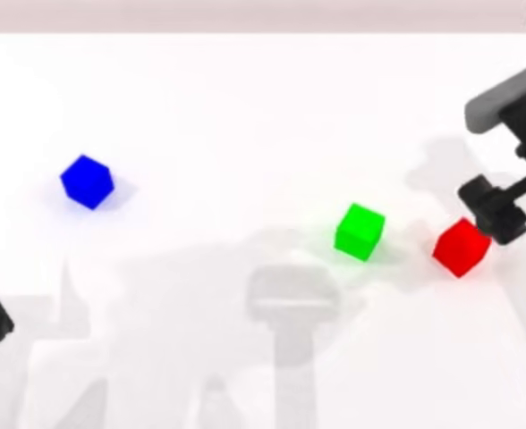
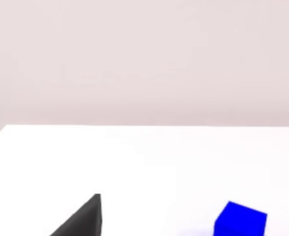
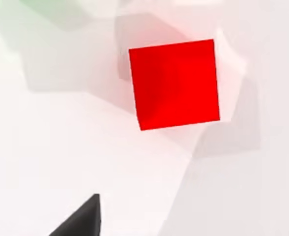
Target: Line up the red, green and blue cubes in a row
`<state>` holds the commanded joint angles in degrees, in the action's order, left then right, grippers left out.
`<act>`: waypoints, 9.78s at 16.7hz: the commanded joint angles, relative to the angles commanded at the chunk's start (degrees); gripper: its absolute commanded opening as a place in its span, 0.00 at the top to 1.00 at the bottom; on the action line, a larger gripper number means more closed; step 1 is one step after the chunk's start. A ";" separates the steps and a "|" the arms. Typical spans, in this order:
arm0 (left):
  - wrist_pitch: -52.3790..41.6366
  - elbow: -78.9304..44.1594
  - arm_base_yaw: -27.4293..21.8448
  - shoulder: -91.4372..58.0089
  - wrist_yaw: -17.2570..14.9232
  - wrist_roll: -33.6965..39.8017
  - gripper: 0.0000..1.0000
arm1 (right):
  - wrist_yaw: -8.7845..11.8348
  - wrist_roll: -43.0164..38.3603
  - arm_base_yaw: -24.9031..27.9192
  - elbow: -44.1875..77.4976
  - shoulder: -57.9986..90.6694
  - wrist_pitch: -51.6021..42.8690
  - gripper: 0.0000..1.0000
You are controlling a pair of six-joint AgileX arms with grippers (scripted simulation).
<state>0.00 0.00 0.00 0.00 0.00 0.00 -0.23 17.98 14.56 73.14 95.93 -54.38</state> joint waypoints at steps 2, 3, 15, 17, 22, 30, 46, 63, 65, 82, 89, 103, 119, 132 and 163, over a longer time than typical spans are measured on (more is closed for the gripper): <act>0.00 0.00 0.00 0.00 0.00 0.00 0.00 | 0.02 1.41 1.16 6.31 7.73 -4.19 0.00; 0.00 0.00 0.00 0.00 0.00 0.00 0.00 | 0.04 2.00 1.64 8.99 11.01 -5.88 0.00; 0.00 0.00 0.00 0.00 0.00 0.00 0.00 | 0.13 3.55 2.76 14.33 19.64 -7.69 0.00; 0.00 0.00 0.00 0.00 0.00 0.00 0.00 | 0.12 3.51 2.84 11.89 21.21 -3.53 0.00; 0.00 0.00 0.00 0.00 0.00 0.00 0.00 | 0.09 3.31 2.97 5.60 25.45 7.23 0.00; 0.00 0.00 0.00 0.00 0.00 0.00 0.00 | 0.09 3.30 2.99 5.01 25.90 8.06 0.23; 0.00 0.00 0.00 0.00 0.00 0.00 0.00 | 0.09 3.30 2.99 5.01 25.90 8.06 1.00; 0.00 0.00 0.00 0.00 0.00 0.00 0.00 | 0.81 2.87 3.13 14.47 18.75 -7.09 1.00; 0.00 0.00 0.00 0.00 0.00 0.00 0.00 | 0.78 2.19 3.65 15.05 19.12 -7.36 1.00; 0.00 0.00 0.00 0.00 0.00 0.00 0.00 | -1.19 -68.62 38.16 48.95 38.50 -23.95 1.00; 0.00 0.00 0.00 0.00 0.00 0.00 0.00 | -1.64 -74.77 41.72 52.08 39.16 -24.82 1.00; 0.00 0.00 0.00 0.00 0.00 0.00 0.00 | -1.66 -74.95 41.89 38.42 40.45 -9.88 1.00; 0.00 0.00 0.00 0.00 0.00 0.00 0.00 | -1.66 -74.95 41.89 38.42 40.45 -9.88 0.00; 0.00 0.00 0.00 0.00 0.00 0.00 0.00 | -1.64 -75.18 42.30 47.99 39.38 -20.84 0.00; 0.00 0.00 0.00 0.00 0.00 0.00 0.00 | 0.01 10.33 15.73 40.54 34.51 -18.97 0.00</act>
<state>0.00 0.00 0.00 0.00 0.00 0.00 -0.22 28.31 30.29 113.67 130.44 -73.35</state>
